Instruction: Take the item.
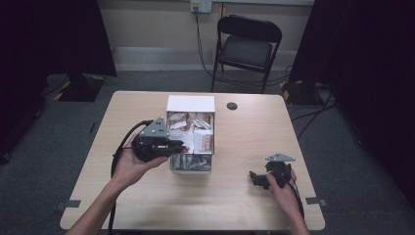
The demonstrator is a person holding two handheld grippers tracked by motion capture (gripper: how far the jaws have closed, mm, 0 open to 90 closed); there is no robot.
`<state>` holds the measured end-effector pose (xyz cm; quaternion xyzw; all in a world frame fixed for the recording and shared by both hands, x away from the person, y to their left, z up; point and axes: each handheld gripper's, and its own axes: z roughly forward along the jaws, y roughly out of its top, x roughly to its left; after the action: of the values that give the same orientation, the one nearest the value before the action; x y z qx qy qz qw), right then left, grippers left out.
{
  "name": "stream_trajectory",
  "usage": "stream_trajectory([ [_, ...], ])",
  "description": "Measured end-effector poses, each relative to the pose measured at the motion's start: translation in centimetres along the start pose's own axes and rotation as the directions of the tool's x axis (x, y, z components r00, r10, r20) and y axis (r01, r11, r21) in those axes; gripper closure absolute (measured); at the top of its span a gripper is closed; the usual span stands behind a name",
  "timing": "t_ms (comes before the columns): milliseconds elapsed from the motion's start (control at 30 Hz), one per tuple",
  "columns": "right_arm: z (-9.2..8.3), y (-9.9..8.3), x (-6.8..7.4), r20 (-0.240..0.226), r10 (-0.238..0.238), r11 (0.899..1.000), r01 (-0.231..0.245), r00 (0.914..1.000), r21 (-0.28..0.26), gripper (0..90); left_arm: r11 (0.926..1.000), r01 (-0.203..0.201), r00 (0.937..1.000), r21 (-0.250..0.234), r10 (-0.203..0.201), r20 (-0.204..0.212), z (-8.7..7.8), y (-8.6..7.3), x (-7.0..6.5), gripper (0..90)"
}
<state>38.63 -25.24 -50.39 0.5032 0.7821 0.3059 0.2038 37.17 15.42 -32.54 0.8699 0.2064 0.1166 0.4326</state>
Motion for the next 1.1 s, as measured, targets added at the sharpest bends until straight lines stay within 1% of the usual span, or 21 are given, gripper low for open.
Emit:
stream_trajectory([
  [100, 0.0, 0.0, 0.0, 0.0, 0.0, 1.0, 0.0, 1.0, 0.0, 0.0, 0.9997, 0.017, 0.9998, -0.018, -0.017, 0.013, 0.04, -0.11, 0.15, 84.0],
  [133, 0.0, 0.0, 0.0, 0.0, 0.0, 1.0, 0.0, 1.0, 0.0, 0.0, 0.9998, 0.014, 0.9998, -0.012, -0.013, 0.013, 0.02, -0.07, 0.2, 84.3],
  [233, 0.0, 0.0, 0.0, 0.0, 0.0, 1.0, 0.0, 1.0, 0.0, 0.0, 0.9989, 0.038, 0.9991, -0.027, -0.037, 0.023, 0.05, -0.05, 0.17, 84.9],
  [267, 0.0, 0.0, 0.0, 0.0, 0.0, 1.0, 0.0, 1.0, 0.0, 0.0, 0.9991, 0.034, 0.9992, -0.024, -0.033, 0.023, 0.09, 0.0, 0.21, 85.2],
  [333, 0.0, 0.0, 0.0, 0.0, 0.0, 1.0, 0.0, 1.0, 0.0, 0.0, 0.9978, 0.053, 0.9981, -0.039, -0.052, 0.035, 0.22, -0.04, 0.31, 86.1],
  [400, 0.0, 0.0, 0.0, 0.0, 0.0, 1.0, 0.0, 1.0, 0.0, 0.0, 0.9971, 0.059, 0.9978, -0.048, -0.058, 0.033, 0.26, -0.08, 0.34, 86.6],
  [533, 0.0, 0.0, 0.0, 0.0, 0.0, 1.0, 0.0, 1.0, 0.0, 0.0, 0.9941, 0.08, 0.9954, -0.073, -0.076, 0.057, 0.13, -0.23, 0.62, 87.5],
  [600, 0.0, 0.0, 0.0, 0.0, 0.0, 1.0, 0.0, 1.0, 0.0, 0.0, 0.9934, 0.084, 0.9952, -0.078, -0.079, 0.058, 0.16, -0.27, 0.64, 87.6],
  [767, 0.0, 0.0, 0.0, 0.0, -0.001, 1.0, 0.001, 1.0, 0.0, 0.0, 0.9893, 0.105, 0.9919, -0.101, -0.097, 0.082, 0.05, -0.35, 0.77, 87.9],
  [833, 0.0, 0.0, 0.0, 0.0, 0.0, 1.0, 0.0, 1.0, 0.0, 0.0, 0.9889, 0.105, 0.9919, -0.105, -0.097, 0.082, 0.02, -0.36, 0.82, 88.0],
  [900, 0.0, 0.0, 0.0, 0.0, 0.0, 1.0, 0.0, 1.0, 0.0, 0.0, 0.9865, 0.117, 0.9893, -0.115, -0.106, 0.1, -0.04, -0.41, 0.9, 88.1],
  [967, 0.0, 0.0, 0.0, 0.0, 0.0, 1.0, 0.0, 1.0, 0.0, 0.0, 0.9855, 0.118, 0.9896, -0.122, -0.107, 0.097, -0.19, -0.39, 0.91, 88.1],
  [1100, 0.0, 0.0, 0.0, 0.0, 0.0, 1.0, 0.0, 1.0, 0.0, 0.0, 0.9802, 0.123, 0.989, -0.155, -0.108, 0.101, -0.53, -0.31, 0.89, 88.2],
])
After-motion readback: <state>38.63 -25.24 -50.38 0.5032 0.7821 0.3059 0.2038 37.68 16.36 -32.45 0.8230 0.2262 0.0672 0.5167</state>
